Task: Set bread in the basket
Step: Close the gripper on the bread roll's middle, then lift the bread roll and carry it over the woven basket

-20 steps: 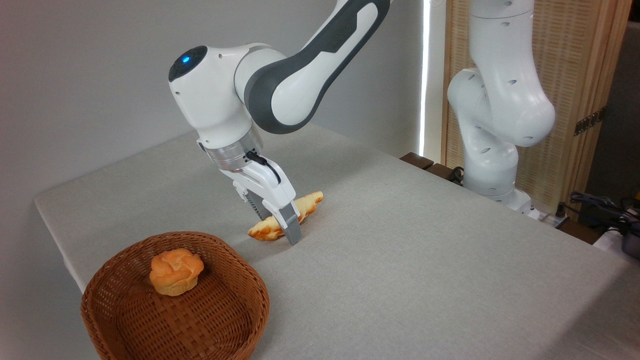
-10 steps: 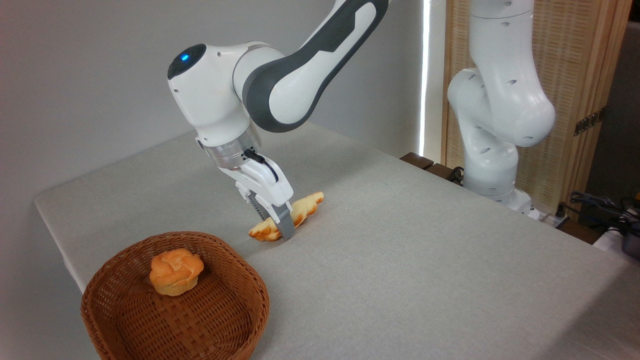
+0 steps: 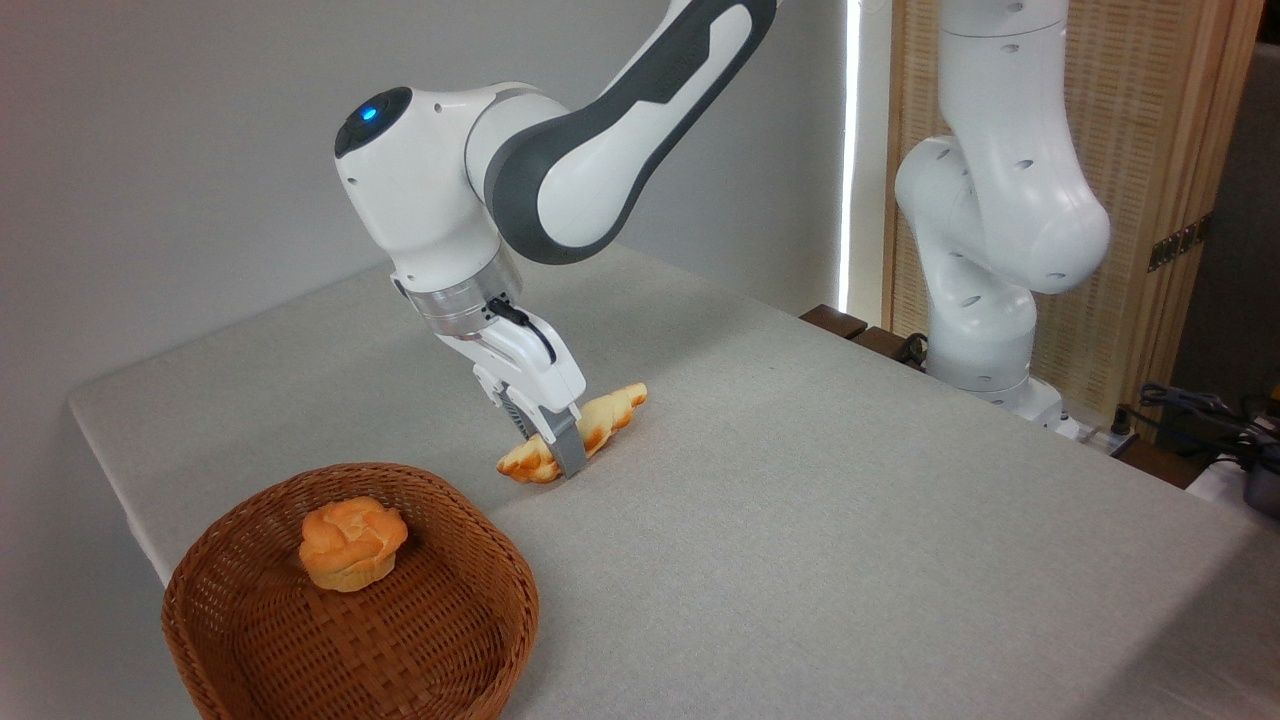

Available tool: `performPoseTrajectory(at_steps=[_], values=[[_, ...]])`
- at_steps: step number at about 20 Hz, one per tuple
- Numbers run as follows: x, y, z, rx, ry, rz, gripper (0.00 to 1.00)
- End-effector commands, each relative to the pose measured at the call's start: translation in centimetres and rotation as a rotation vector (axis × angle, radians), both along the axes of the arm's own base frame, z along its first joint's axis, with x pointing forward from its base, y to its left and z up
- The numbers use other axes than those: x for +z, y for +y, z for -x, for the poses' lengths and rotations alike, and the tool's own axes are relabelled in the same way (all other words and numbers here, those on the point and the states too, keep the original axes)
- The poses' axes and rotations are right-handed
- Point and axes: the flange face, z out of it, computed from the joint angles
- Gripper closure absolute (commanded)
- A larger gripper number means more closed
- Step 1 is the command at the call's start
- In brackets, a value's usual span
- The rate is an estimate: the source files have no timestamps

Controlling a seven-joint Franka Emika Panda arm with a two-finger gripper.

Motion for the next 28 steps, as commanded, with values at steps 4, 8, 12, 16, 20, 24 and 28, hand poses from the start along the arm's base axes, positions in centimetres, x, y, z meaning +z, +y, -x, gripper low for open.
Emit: performPoseTrajectory(at_steps=[4, 8, 12, 16, 20, 24, 28], values=[[-1.0, 0.4, -0.2, 0.004, 0.018, -0.004, 0.81], [2.0, 1.0, -1.5, 0.019, -0.010, 0.006, 0.80], [4.1, 1.5, -1.9, 0.013, 0.003, 0.020, 0.80], [8.1, 3.9, -4.0, 0.090, -0.072, 0.086, 0.80], [11.4, 5.8, -5.8, 0.120, -0.172, 0.108, 0.75], [13.0, 6.3, -7.6, 0.143, -0.311, 0.135, 0.73], [14.2, 6.7, -8.8, 0.169, -0.428, 0.160, 0.62]])
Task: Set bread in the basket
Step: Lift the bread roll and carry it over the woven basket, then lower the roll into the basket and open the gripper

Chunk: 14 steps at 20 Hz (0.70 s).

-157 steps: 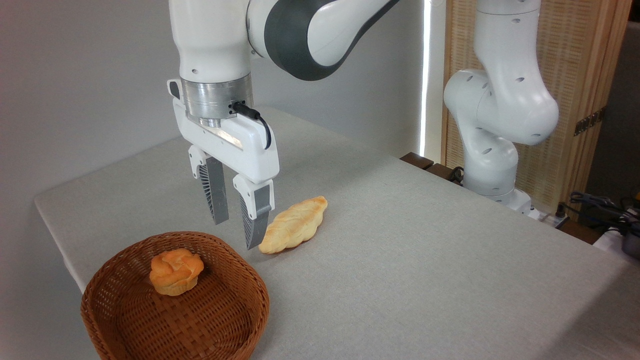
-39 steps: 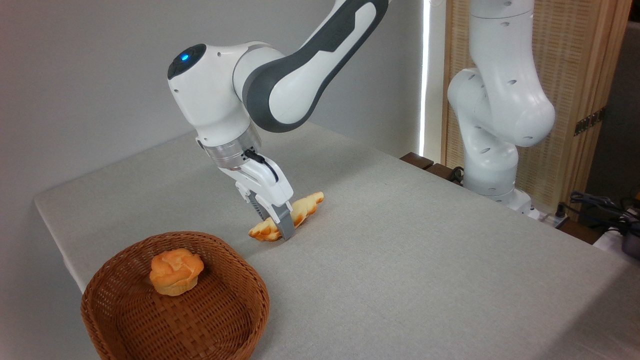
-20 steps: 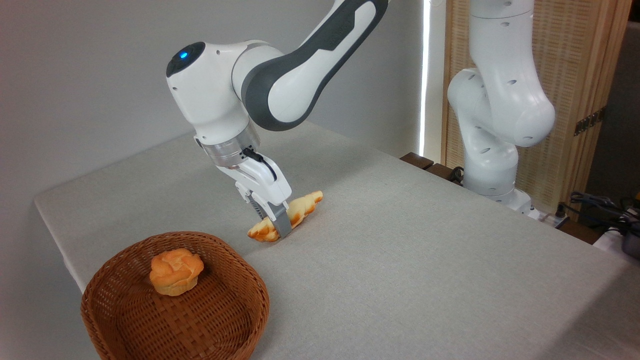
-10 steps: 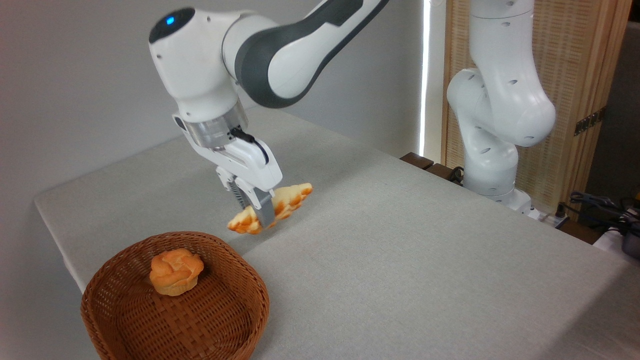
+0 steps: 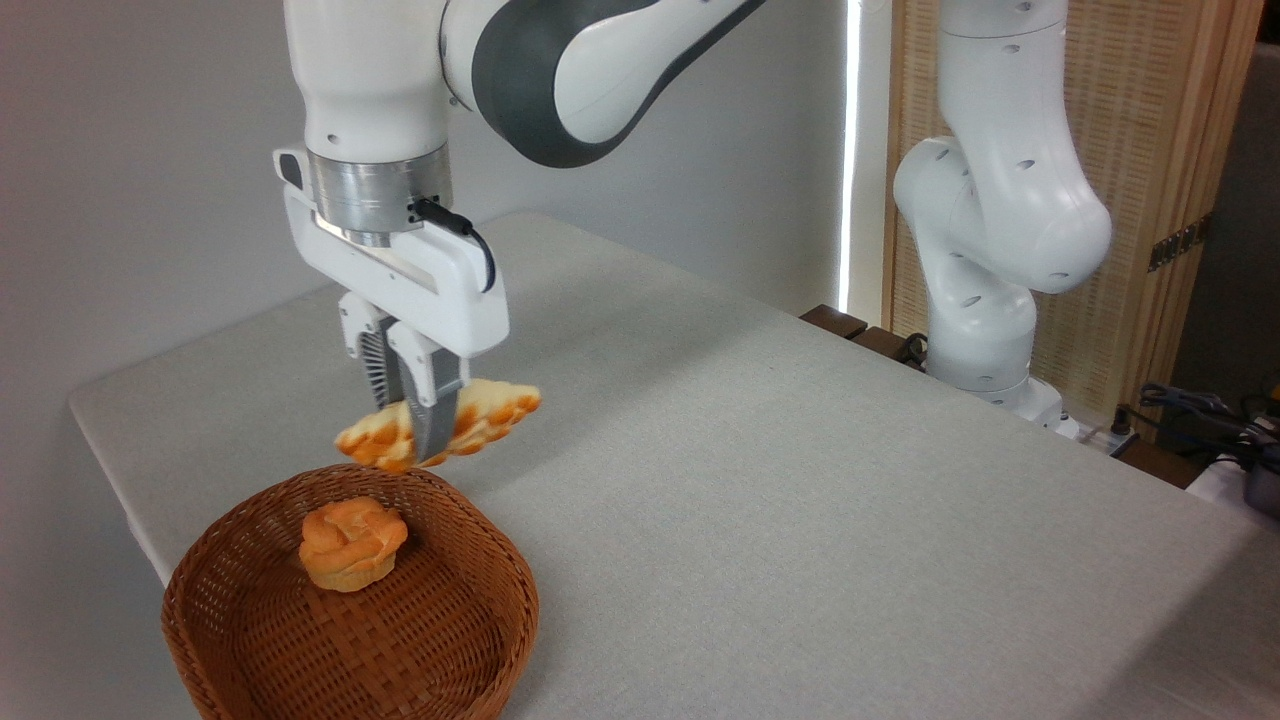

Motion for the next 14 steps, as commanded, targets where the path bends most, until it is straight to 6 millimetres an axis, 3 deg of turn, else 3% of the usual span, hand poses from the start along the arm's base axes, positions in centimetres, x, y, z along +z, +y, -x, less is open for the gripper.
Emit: performPoseTrajectory(at_steps=[1, 2, 3, 5, 14], values=[[1.2, 1.4, -1.5, 0.040, -0.097, 0.047, 0.47], [1.5, 1.6, -1.7, 0.064, -0.118, 0.070, 0.17], [1.7, 1.7, -1.9, 0.086, -0.135, 0.085, 0.00], [2.2, 2.6, -2.2, 0.148, -0.168, 0.103, 0.00], [2.3, 2.8, -2.5, 0.169, -0.195, 0.105, 0.00]])
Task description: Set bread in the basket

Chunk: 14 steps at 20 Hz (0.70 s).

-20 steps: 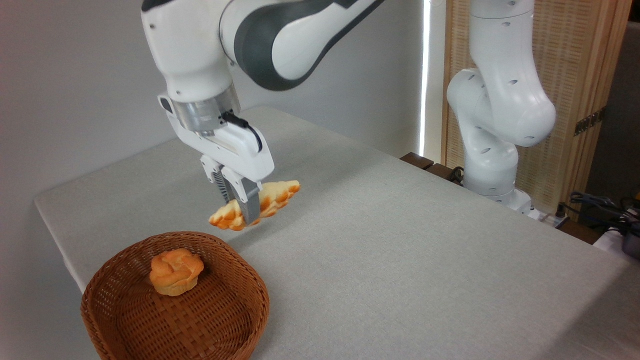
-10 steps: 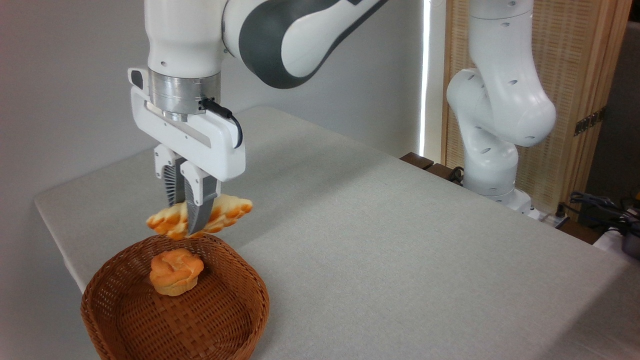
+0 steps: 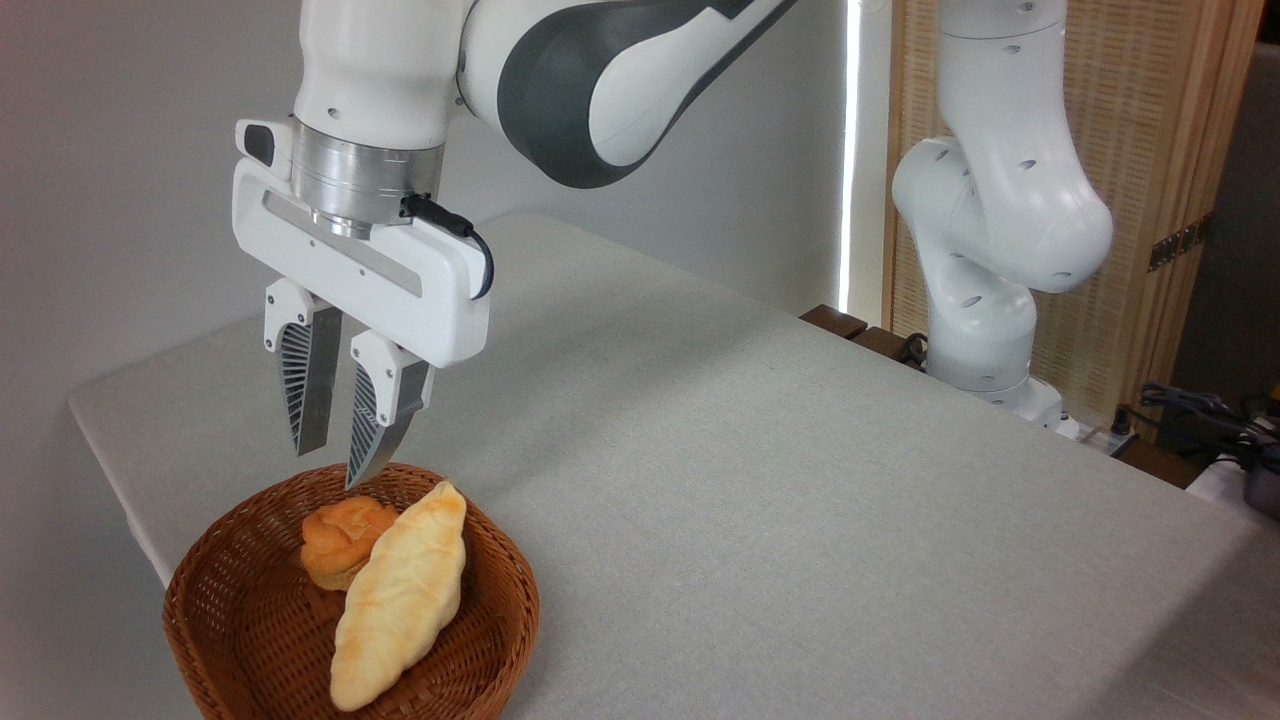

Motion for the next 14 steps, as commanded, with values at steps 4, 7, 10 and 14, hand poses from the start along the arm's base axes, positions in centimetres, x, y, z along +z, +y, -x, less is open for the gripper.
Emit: performPoseTrajectory(at_steps=[4, 7, 10, 14], values=[[-0.3, 0.2, 0.0, -0.015, 0.039, -0.027, 0.00], [-0.8, 0.0, 0.7, -0.080, 0.107, -0.091, 0.00], [-1.6, -0.4, 2.0, -0.153, 0.212, -0.133, 0.00], [-2.0, -0.5, 3.5, -0.236, 0.315, -0.159, 0.00]])
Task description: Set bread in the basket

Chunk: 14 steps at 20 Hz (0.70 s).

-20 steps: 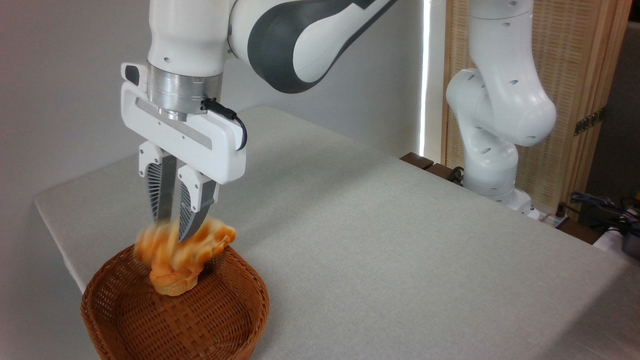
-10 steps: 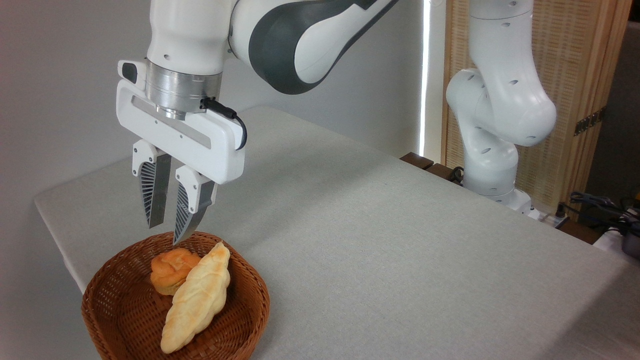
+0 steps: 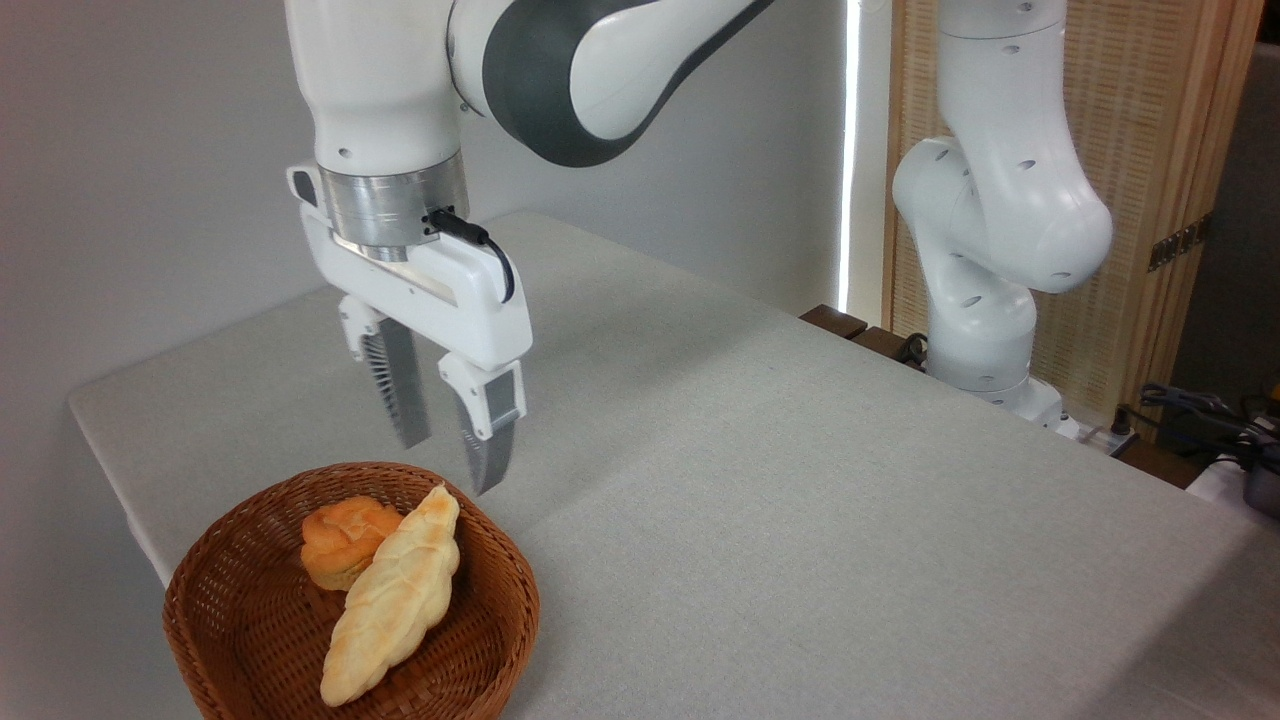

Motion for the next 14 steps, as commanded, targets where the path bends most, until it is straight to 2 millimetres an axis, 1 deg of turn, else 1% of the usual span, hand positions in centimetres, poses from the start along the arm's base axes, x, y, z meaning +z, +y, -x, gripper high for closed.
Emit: performPoseTrajectory(at_steps=[1, 3, 5, 6, 9, 11, 14], values=[[1.0, 0.1, 1.2, -0.080, 0.056, -0.020, 0.00], [1.5, 0.4, 2.0, -0.163, 0.092, -0.019, 0.00], [1.9, 0.4, 2.4, -0.198, 0.109, -0.041, 0.00], [2.2, 0.4, 2.4, -0.195, 0.103, -0.054, 0.00], [2.3, 0.5, 2.3, -0.183, 0.101, -0.076, 0.00], [3.2, 0.7, 2.0, -0.147, 0.074, -0.079, 0.00], [3.6, 1.0, 1.6, -0.120, 0.043, -0.078, 0.00]])
